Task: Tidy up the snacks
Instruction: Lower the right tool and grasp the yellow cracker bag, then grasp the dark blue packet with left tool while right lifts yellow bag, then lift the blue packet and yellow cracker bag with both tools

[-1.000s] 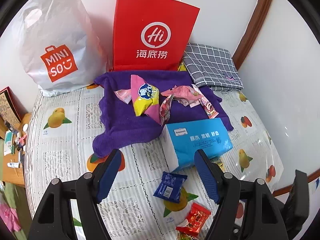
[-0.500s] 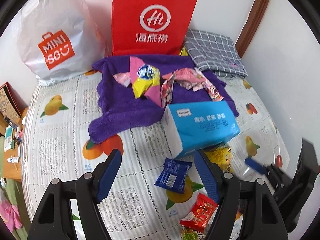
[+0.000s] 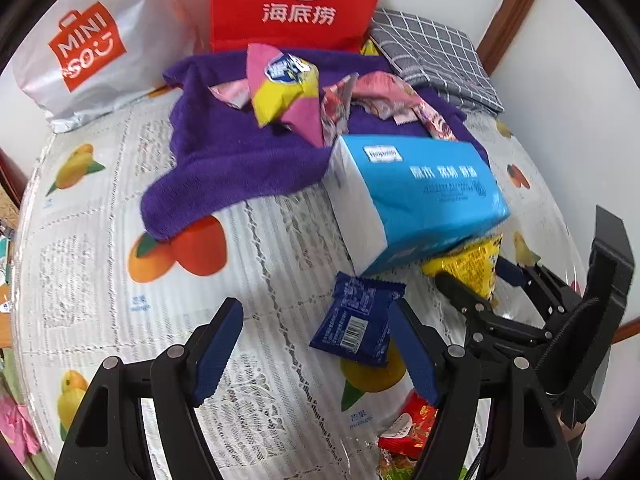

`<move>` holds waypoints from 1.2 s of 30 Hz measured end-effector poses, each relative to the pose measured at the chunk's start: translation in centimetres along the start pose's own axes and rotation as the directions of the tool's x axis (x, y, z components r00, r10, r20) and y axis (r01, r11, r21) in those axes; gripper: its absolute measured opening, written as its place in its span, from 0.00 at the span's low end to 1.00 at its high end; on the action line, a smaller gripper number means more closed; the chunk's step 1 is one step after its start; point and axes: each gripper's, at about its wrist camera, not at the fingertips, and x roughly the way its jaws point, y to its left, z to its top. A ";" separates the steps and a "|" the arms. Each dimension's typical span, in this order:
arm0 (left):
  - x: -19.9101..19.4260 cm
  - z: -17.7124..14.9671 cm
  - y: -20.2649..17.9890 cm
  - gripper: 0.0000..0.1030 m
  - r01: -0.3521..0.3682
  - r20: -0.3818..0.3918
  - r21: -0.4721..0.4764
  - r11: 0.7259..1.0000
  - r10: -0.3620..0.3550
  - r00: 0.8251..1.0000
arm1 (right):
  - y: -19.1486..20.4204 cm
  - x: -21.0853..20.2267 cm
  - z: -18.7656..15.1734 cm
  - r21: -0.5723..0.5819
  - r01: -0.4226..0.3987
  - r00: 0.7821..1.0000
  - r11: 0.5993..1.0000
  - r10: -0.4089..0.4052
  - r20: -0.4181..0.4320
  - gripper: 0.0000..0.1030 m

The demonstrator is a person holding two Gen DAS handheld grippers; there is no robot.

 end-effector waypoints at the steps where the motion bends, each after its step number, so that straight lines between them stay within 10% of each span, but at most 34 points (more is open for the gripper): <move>1: 0.2 -0.2 -0.1 0.71 0.007 -0.001 0.008 1.000 -0.007 1.000 | 0.0 -0.1 -0.2 -0.012 -0.001 1.000 1.000 0.001 0.014 0.59; 18: 4.7 -1.1 -3.9 0.71 -0.033 0.008 0.211 0.977 0.032 0.999 | -6.5 -2.0 -2.5 0.030 0.124 0.989 0.992 -0.126 0.080 0.58; 26: 4.6 -1.8 -3.6 0.47 -0.077 0.139 0.268 0.960 0.040 0.989 | -6.7 -1.4 -2.3 0.031 0.118 0.992 0.993 -0.119 0.051 0.58; 36: 4.4 -2.7 -3.4 0.46 -0.079 0.219 0.251 0.965 0.023 0.976 | -6.5 -1.0 -2.3 0.022 0.123 0.992 0.992 -0.124 0.036 0.60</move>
